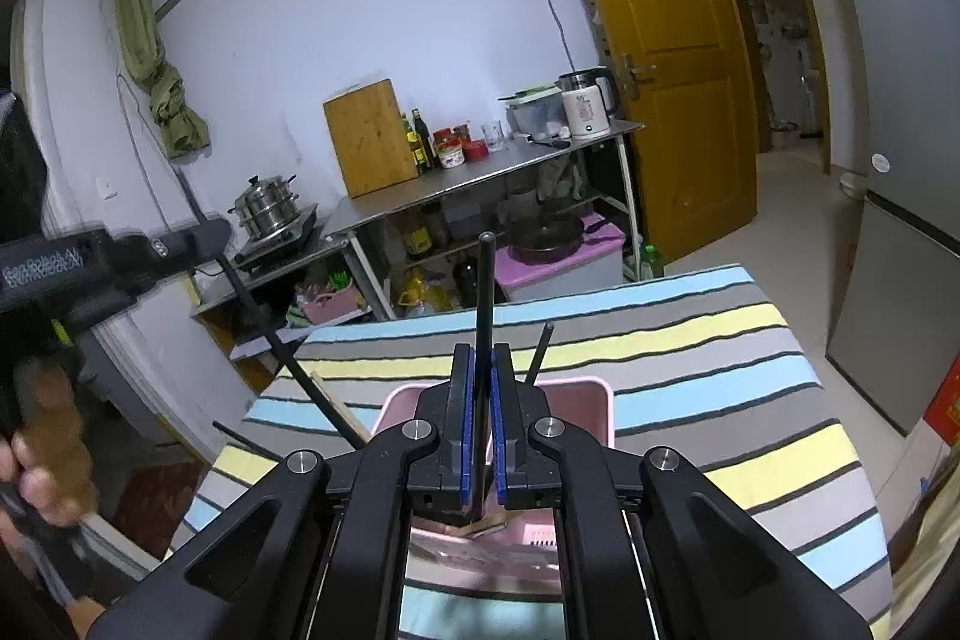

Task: Organize utensils
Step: 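Lower the black chopstick into the basket and open the right gripper, then withdraw the right gripper and move it toward the remaining black chopsticks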

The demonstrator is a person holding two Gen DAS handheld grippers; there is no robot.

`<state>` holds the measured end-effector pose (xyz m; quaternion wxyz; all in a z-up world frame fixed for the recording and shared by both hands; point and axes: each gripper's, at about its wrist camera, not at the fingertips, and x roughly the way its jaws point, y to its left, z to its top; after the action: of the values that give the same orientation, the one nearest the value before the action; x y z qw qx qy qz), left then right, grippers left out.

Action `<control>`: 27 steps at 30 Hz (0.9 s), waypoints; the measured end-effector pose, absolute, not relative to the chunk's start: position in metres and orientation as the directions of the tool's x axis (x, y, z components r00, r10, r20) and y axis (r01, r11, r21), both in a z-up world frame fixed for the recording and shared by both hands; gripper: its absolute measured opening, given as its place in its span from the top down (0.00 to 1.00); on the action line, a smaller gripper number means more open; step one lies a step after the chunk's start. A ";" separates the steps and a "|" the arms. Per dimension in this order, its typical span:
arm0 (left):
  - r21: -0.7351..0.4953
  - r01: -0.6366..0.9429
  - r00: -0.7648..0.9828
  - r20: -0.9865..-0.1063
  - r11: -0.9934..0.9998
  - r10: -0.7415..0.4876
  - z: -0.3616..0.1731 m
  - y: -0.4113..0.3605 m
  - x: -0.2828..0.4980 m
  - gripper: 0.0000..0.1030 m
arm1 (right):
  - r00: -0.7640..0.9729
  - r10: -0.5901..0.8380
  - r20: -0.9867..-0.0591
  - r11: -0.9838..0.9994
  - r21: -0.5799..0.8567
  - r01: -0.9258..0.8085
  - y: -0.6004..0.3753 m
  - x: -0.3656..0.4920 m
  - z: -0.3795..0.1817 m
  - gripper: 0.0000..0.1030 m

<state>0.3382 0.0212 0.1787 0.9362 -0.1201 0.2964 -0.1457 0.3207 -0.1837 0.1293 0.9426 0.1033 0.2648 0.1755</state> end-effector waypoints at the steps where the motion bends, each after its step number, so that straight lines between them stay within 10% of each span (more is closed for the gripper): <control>1: -0.316 0.199 0.773 -0.532 0.928 -0.347 0.171 0.020 0.340 0.95 | 0.795 0.386 -0.468 0.917 0.285 -0.278 -0.182 0.320 0.127 0.95; 16: -0.257 0.177 0.677 -0.668 0.950 -0.307 0.110 0.008 0.347 0.94 | 0.734 0.410 -0.542 0.910 0.294 -0.291 -0.171 0.326 0.092 0.95; 27: -0.236 0.169 0.745 -0.605 0.957 -0.281 0.137 0.021 0.314 0.66 | 0.757 0.405 -0.513 0.913 0.274 -0.302 -0.182 0.299 0.113 0.89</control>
<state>0.3143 0.0211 0.1373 0.9303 -0.0830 0.3361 -0.1210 0.2986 -0.1824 0.1131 0.9331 0.0876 0.2928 0.1893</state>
